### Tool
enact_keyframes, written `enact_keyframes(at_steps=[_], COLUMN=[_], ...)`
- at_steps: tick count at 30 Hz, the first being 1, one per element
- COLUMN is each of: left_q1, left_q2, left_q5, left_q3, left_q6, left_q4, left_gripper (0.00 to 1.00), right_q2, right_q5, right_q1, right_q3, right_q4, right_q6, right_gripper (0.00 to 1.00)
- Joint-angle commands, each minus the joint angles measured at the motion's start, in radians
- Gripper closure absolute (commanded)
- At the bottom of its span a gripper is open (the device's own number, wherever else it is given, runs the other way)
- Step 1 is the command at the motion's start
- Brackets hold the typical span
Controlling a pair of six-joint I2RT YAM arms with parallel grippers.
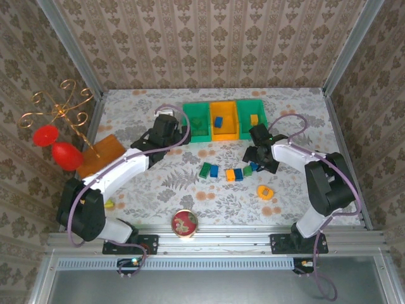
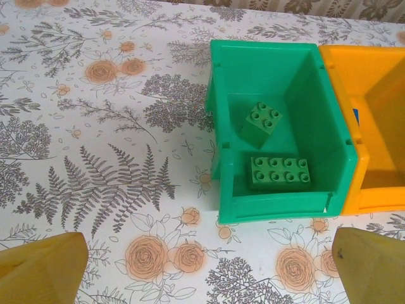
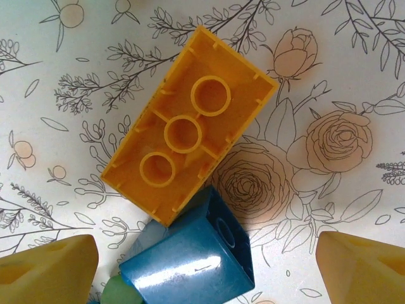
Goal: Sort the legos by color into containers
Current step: Pick up the lego from the center of the table.
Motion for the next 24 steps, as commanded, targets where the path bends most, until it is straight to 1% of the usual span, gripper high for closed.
enact_keyframes(at_steps=[1,8,14,24], left_q1=[0.011,0.014,0.014,0.014], left_q2=[-0.032,-0.031,-0.028,-0.023], left_q5=[-0.023,-0.017,-0.008,-0.002], left_q3=[-0.026,-0.033,-0.03,-0.022], left_q6=[-0.008,-0.015,-0.022,-0.022], left_q4=[0.019,0.012,0.014,0.014], left_gripper=[0.0,0.0,0.0,0.0], right_q2=[0.024,0.031,-0.007,-0.074], right_q5=[0.034,0.056,0.074,0.062], right_q1=[0.005,0.004,-0.004,-0.035], right_q3=[0.022,0.007,-0.024,-0.083], right_q4=[-0.02,-0.053,-0.079,-0.094], right_q6=[0.023,0.019,0.014,0.003], right_gripper=[0.1,0.13,0.16,0.2])
